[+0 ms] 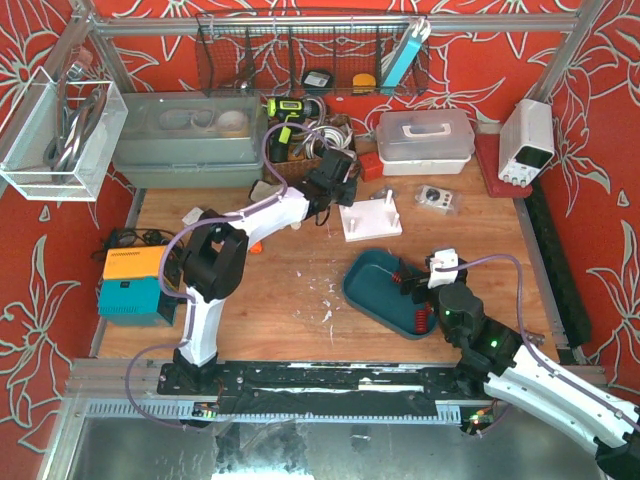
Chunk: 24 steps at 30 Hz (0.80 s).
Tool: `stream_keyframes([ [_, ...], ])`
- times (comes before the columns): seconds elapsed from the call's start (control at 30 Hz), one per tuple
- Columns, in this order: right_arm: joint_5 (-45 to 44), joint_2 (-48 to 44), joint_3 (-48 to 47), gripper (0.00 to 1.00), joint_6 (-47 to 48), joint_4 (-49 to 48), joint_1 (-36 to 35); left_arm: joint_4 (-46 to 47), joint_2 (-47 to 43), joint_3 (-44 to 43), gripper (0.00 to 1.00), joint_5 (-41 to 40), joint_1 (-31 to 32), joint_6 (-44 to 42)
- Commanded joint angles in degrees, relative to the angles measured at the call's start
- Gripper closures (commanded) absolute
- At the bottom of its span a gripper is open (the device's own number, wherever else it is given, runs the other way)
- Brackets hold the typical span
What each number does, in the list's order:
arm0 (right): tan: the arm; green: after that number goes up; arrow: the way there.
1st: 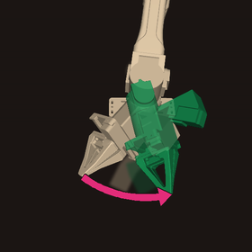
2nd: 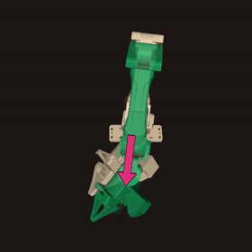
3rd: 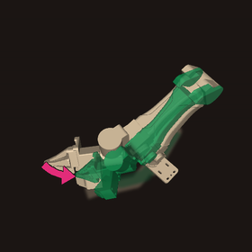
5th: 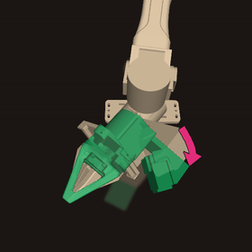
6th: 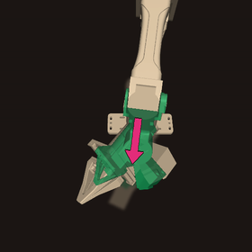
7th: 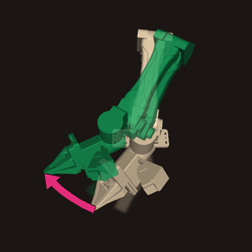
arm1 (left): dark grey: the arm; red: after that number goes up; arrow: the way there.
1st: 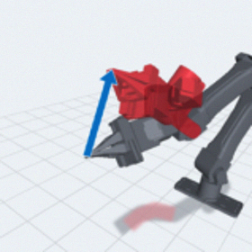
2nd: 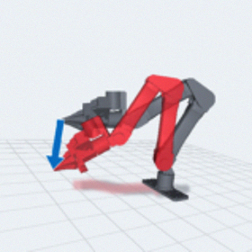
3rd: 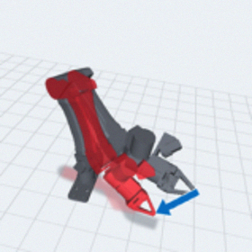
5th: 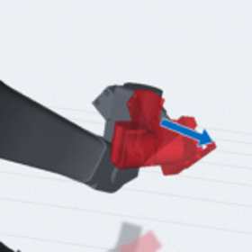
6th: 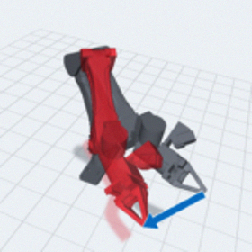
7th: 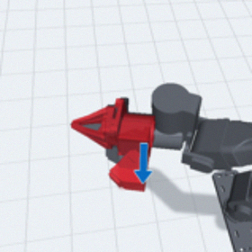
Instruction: Install the large spring
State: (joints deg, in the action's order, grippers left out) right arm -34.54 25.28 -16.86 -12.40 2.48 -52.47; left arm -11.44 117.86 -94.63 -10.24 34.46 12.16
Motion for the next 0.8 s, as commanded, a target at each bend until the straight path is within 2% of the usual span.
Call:
stream_keyframes([
  [0.0,-1.0,0.0,-0.8,0.01,-0.3,-1.4,0.3,-0.5,1.2,-2.0,1.00,0.9,-0.5,-0.7],
  [0.27,-1.1,0.3,-0.7,0.01,-0.2,-1.6,0.3,-1.4,2.3,-2.6,1.00,3.3,-0.4,-0.2],
  [0.6,-0.8,1.0,-0.8,0.01,-0.3,-1.8,0.3,-1.6,3.8,-2.7,1.00,2.0,-0.5,-0.9],
  [0.77,-0.7,1.3,-0.8,0.01,-0.4,-1.9,0.3,-2.1,6.2,-4.3,0.88,1.7,-0.5,-0.5],
])
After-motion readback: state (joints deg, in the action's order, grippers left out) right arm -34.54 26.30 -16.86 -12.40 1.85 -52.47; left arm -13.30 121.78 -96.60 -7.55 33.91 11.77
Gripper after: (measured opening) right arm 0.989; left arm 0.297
